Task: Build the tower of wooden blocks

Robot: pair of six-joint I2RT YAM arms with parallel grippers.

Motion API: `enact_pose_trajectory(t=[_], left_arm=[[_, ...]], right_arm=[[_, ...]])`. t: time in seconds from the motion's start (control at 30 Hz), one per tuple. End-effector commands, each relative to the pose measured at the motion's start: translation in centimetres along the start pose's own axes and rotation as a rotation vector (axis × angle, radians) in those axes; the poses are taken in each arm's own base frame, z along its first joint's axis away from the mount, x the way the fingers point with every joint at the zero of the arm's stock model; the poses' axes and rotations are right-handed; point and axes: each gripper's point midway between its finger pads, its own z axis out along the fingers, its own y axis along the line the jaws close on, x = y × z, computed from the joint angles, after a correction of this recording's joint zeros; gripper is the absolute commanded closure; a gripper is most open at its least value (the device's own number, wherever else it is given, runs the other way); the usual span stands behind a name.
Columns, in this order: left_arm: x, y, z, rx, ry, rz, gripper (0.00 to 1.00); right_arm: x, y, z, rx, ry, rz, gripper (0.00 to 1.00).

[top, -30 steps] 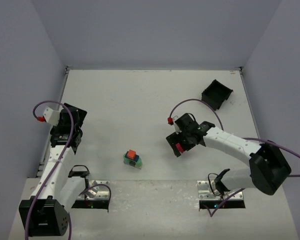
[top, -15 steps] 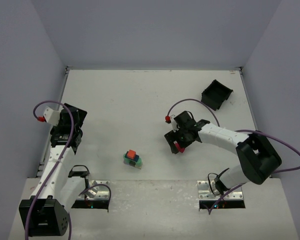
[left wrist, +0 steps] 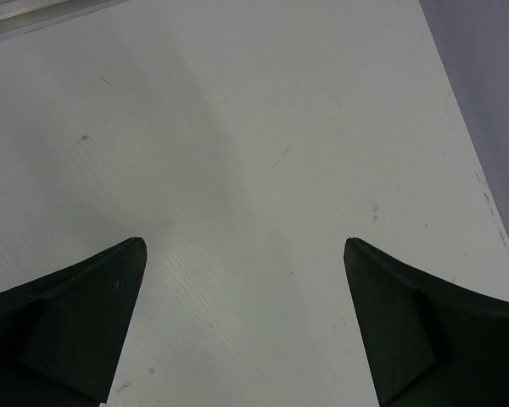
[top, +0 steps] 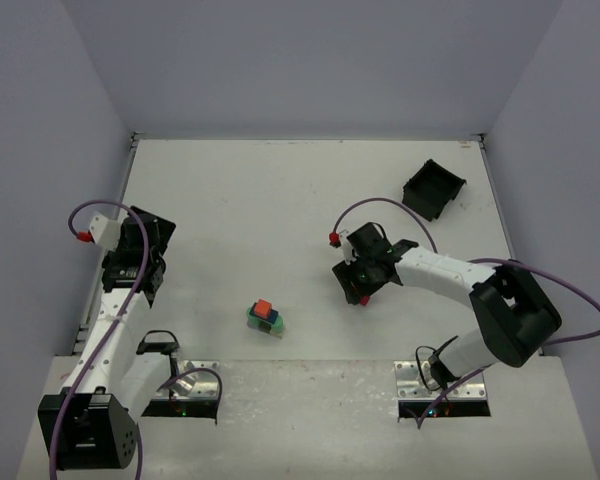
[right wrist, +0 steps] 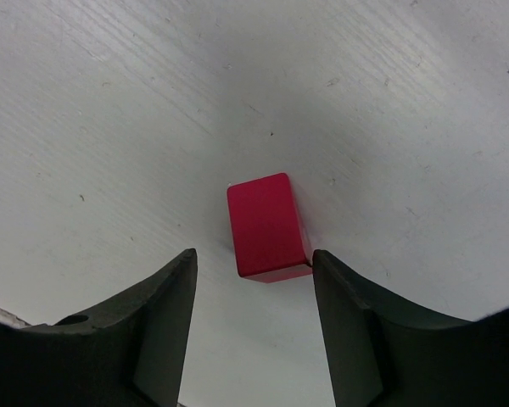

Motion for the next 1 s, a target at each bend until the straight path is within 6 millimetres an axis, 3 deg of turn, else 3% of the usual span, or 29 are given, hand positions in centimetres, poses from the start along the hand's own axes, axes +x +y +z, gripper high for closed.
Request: enact_pose_trajectory(t=[0.0,0.2,0.37,0.57,0.7,0.9,0.97], left_arm=[[-0.7,-1.1,0.0,0.043,-0.022,-0.011,0.0],[-0.6,-1.3,0.1,0.051,-0.015,-0.01,0.0],[-0.5,-1.4,0.1,0.057,-0.009,-0.005,0.0],[-0.5,-1.5,0.0,0.065,-0.006,-0.005,0.0],[-0.3,-1.7,-0.1,0.076,0.004,0.0,0.0],[-0.3,-1.9,-0.1,0.086,0.008,-0.002,0.0],[-0.2,-2.0,-0.2,0.091,0.011,0.001,0.0]], right_arm=[[-0.7,-0.3,0.2,0.012,-0.015,-0.006,0.44],[-0.3,-0.4,0.5,0.018,0.001,0.0,0.49],[-0.7,-0.3,0.4,0.014,-0.002,0.009,0.68],[-1.5,0.2,-0.1,-0.006,-0.02,0.019,0.83],[-3.3,1.1,-1.8,-0.018,-0.07,-0.004,0.85],[-7.7,3.6,-6.0,-0.028,-0.191,-0.107,0.84],[-8.7,6.0,-7.2,-0.01,-0.2,-0.204,0.84]])
